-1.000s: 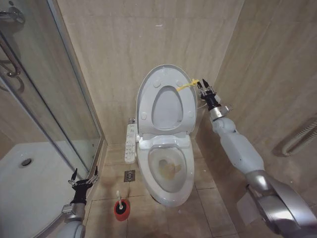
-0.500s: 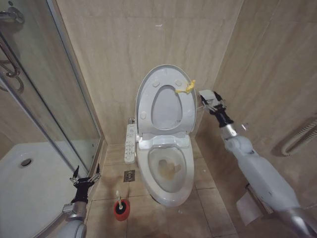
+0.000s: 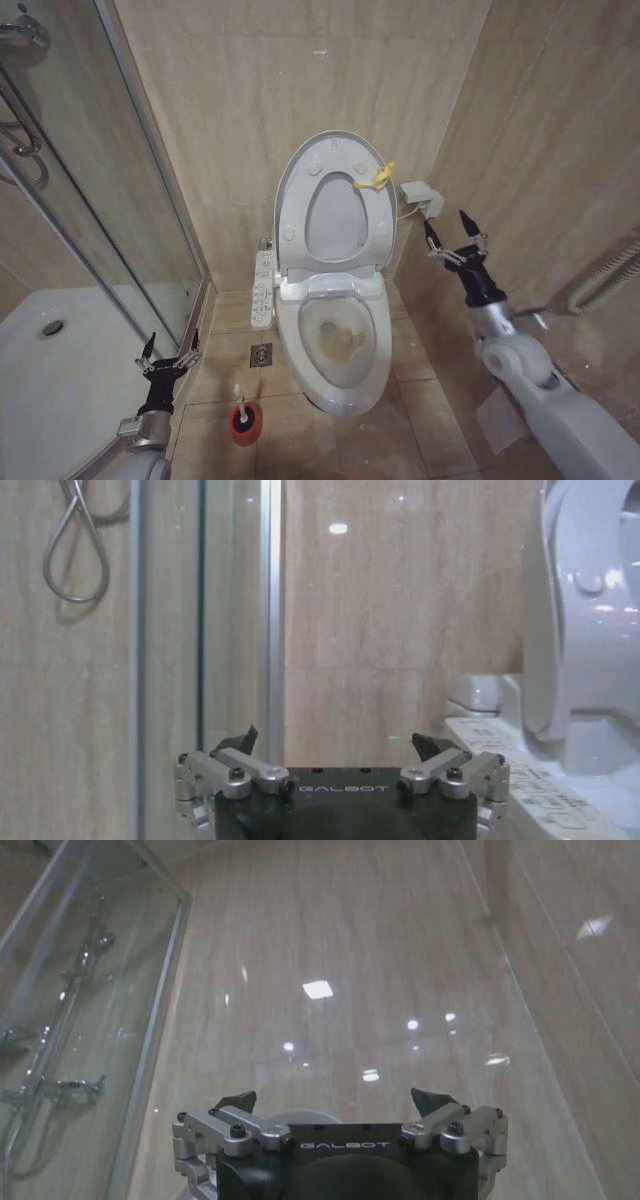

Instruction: Open the toilet lid, clean the toilet bowl with a toilet brush, close the toilet lid, and flush.

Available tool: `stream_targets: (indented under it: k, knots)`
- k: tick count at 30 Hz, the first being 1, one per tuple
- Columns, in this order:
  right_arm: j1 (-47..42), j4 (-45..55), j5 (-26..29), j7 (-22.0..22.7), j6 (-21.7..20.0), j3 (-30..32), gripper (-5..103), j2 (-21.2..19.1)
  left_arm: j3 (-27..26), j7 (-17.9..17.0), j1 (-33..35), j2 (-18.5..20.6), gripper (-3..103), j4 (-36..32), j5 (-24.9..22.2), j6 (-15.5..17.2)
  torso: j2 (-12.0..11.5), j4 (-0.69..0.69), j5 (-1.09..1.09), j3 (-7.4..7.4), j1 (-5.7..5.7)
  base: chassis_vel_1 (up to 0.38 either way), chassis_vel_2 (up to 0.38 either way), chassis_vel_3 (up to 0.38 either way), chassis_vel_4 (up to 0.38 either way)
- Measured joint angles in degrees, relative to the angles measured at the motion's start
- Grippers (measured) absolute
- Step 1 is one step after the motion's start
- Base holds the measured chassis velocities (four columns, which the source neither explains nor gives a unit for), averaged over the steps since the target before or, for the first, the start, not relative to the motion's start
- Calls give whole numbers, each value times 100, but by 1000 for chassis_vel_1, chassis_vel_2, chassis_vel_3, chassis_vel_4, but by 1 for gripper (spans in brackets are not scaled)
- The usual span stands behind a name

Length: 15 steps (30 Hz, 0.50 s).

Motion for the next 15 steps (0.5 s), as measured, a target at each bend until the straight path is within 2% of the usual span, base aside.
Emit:
stream_targets:
  k: [2, 3, 6, 7, 9, 10, 11, 13, 14, 15]
  knots:
    - [-548, 336, -168, 177, -55, 390, 100, 138, 81, -2, -35, -2, 100, -10, -16, 0, 0, -2, 0, 0, 0, 0, 0, 0, 0]
    - [-548, 336, -168, 177, -55, 390, 100, 138, 81, -2, -35, -2, 100, -10, -16, 0, 0, -2, 0, 0, 0, 0, 0, 0, 0]
    - [-1380, 772, -433, 528, -161, 1037, 100, 764, 232, -4, -151, -31, 100, 11, -34, 3, 0, -4, 3, 0, 0, 0, 0, 0, 0]
    - [-1380, 772, -433, 528, -161, 1037, 100, 764, 232, -4, -151, -31, 100, 11, -34, 3, 0, -4, 3, 0, 0, 0, 0, 0, 0]
    - [-1974, 1178, -739, 876, -316, 1360, 100, 1336, 380, -2, -263, -57, 100, 131, 13, 3, 0, -4, 2, 0, 0, 0, 0, 0, 0]
    - [-2229, 1321, -984, 1044, -346, 1402, 100, 1608, 457, -3, -340, -75, 100, 236, 68, -4, 0, -5, 1, 0, 0, 0, 0, 0, 0]
    - [-2229, 1321, -984, 1044, -346, 1402, 100, 1608, 457, -3, -340, -75, 100, 236, 68, -4, 0, -5, 1, 0, 0, 0, 0, 0, 0]
    - [-2672, 1436, -1535, 1242, -304, 1379, 100, 1987, 582, 4, -456, -103, 100, 445, 190, -53, 0, -5, 2, 0, 0, 0, 0, 0, 0]
    - [-2900, 1418, -1975, 1264, -129, 1272, 100, 2240, 679, 21, -529, -112, 100, 595, 272, -93, 0, -5, -2, 1, 0, 0, 0, 0, 0]
    - [-2900, 1418, -1975, 1264, -129, 1272, 100, 2240, 679, 21, -529, -112, 100, 595, 272, -93, 0, -5, -2, 1, 0, 0, 0, 0, 0]
